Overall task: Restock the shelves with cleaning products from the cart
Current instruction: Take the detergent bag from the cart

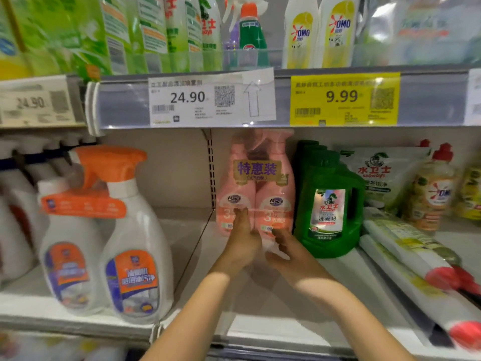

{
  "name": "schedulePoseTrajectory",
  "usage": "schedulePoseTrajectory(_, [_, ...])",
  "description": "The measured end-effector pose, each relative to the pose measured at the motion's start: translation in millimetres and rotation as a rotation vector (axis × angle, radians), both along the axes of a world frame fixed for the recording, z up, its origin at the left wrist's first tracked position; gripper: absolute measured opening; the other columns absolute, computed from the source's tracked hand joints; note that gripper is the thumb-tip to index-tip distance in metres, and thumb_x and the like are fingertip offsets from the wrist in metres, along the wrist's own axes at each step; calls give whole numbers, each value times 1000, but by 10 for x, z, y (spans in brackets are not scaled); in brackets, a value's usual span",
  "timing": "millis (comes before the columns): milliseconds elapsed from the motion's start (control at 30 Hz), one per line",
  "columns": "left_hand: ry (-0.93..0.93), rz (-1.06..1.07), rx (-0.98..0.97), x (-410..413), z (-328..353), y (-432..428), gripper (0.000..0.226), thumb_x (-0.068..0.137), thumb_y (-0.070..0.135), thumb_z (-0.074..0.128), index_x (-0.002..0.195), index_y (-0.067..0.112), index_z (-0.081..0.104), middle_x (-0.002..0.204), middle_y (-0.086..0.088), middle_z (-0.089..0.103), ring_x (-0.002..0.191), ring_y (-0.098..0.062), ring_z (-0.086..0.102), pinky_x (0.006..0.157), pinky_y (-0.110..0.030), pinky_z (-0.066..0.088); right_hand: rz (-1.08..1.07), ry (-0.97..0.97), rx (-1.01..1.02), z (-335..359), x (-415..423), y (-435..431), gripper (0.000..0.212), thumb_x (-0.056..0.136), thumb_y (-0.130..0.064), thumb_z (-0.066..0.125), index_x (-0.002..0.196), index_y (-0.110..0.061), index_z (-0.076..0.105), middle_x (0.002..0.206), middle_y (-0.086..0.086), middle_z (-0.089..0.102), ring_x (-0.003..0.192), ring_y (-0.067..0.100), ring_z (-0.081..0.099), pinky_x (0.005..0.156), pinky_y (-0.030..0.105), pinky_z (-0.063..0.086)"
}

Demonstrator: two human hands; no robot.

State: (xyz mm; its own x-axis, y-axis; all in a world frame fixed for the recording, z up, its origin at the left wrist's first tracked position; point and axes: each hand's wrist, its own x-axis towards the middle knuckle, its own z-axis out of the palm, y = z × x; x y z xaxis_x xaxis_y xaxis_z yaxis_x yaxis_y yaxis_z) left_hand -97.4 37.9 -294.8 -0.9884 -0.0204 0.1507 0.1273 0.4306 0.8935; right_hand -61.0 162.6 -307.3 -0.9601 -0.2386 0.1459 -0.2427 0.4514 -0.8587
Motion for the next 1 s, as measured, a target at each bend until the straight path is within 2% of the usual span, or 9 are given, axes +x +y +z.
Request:
schedulePoseTrajectory(100, [-10,-46,20,337,111,-56,42,99,4,40,141,13,38,143,-7,44,133,-23,41,112,-34,32,-27,53,-106,8,186,9,30,95,-18,56,104,-45,47,110,-20,51,104,4,52,84,15,38])
schedulePoseTrajectory(200, [-19,-63,117,838,186,-126,29,99,11,45,125,20,53,129,-1,57,118,-16,55,101,-27,41,-59,114,-224,24,452,53,29,92,-13,60,106,-38,54,109,-16,60,102,5,59,80,14,42])
schedulePoseTrajectory(300, [-18,-129,192,1361,190,-196,24,99,17,47,121,20,58,119,2,65,111,-10,61,98,-27,48,27,157,-358,53,758,109,21,90,-15,62,100,-33,63,95,-16,72,93,-1,65,77,15,52])
schedulePoseTrajectory(367, [8,-85,250,1670,158,-232,24,100,18,47,120,18,60,117,-2,67,110,-14,62,97,-32,49,100,172,-420,73,951,100,17,89,-17,62,99,-30,66,94,-17,72,89,2,68,78,18,55])
schedulePoseTrajectory(467, [69,80,313,2116,64,-272,23,100,16,47,117,16,62,116,-8,67,112,-22,61,96,-37,48,269,146,-459,54,1201,-8,16,90,-16,61,101,-26,68,93,-11,73,87,5,69,73,18,56])
schedulePoseTrajectory(600, [99,332,323,2821,-77,-382,25,100,12,46,119,6,59,118,-13,65,112,-24,61,94,-32,50,514,52,-507,-50,1568,-337,14,90,-11,60,99,-18,68,91,-9,74,83,4,69,69,15,53])
schedulePoseTrajectory(700, [116,542,323,3437,-157,-470,24,100,12,46,119,6,59,121,-13,64,112,-27,61,94,-37,49,697,-51,-526,-127,1943,-620,17,81,-22,62,97,-20,68,89,-7,74,82,5,69,70,16,54])
schedulePoseTrajectory(800, [144,747,359,4067,-233,-528,20,100,14,47,113,17,62,118,-5,66,111,-22,63,96,-34,51,880,-154,-517,-181,2370,-885,23,77,-23,62,98,-14,68,89,0,74,79,7,69,69,17,55])
schedulePoseTrajectory(1000, [193,1088,385,5154,-415,-589,18,98,15,51,106,27,62,106,5,67,98,-8,64,91,-28,50,1157,-294,-456,-322,3250,-1374,13,83,-11,63,93,-15,69,81,2,73,73,7,68,67,16,55])
